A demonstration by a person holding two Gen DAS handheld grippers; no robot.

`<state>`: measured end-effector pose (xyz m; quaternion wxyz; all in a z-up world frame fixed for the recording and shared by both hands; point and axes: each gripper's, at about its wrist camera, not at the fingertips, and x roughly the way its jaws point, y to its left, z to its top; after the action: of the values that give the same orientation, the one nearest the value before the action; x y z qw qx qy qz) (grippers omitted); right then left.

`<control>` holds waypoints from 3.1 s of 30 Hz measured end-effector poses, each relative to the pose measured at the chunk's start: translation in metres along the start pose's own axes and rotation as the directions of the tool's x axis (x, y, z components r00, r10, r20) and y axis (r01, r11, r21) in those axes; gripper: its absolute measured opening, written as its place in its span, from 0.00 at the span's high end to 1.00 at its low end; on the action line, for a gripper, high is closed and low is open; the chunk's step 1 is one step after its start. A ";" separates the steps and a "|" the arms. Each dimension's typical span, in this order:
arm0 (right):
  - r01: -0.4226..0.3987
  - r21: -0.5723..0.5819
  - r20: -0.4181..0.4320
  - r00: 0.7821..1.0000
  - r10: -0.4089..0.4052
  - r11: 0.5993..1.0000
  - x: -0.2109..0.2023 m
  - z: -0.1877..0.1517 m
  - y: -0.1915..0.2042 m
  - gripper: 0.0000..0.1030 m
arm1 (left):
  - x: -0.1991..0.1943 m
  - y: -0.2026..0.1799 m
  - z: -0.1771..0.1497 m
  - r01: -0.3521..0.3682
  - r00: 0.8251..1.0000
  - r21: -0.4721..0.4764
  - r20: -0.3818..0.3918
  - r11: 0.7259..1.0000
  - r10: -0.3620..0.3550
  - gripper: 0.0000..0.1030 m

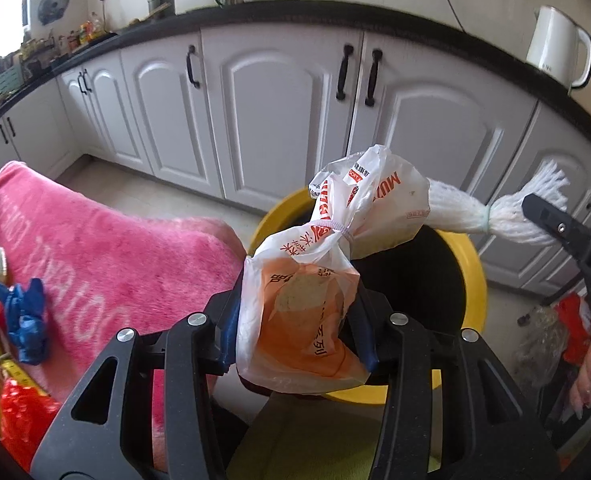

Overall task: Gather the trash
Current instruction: 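Carry the white bag and white bristly item over the yellow-rimmed bin with both tools, then open both tools to drop the items into the bin, then move both tools back over the trash on the blanket, then grasp a dark snack wrapper with the left tool while the right tool grasps the red plastic bag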

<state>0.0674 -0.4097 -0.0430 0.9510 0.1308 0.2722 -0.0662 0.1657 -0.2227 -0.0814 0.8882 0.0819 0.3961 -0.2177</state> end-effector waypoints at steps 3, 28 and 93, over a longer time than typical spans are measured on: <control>0.004 0.008 -0.027 1.000 -0.004 1.000 0.006 -0.003 -0.002 0.79 | 0.009 -0.004 -0.002 0.003 1.000 0.006 -0.023 1.000 -0.002 0.63; 0.018 0.045 -0.049 0.999 -0.016 0.999 0.018 -0.005 -0.007 0.43 | -0.023 0.031 0.001 0.069 0.994 -0.147 0.097 0.987 -0.055 0.11; -0.542 -0.367 -0.288 0.839 0.462 0.756 0.022 -0.043 0.277 0.16 | -0.191 0.287 -0.102 -0.083 0.915 -0.696 0.231 0.713 0.332 0.12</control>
<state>0.1187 -0.1333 -0.0312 0.9093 -0.0108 0.3193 0.2668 0.1143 0.1273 -0.0160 0.9304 -0.2387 0.2765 0.0322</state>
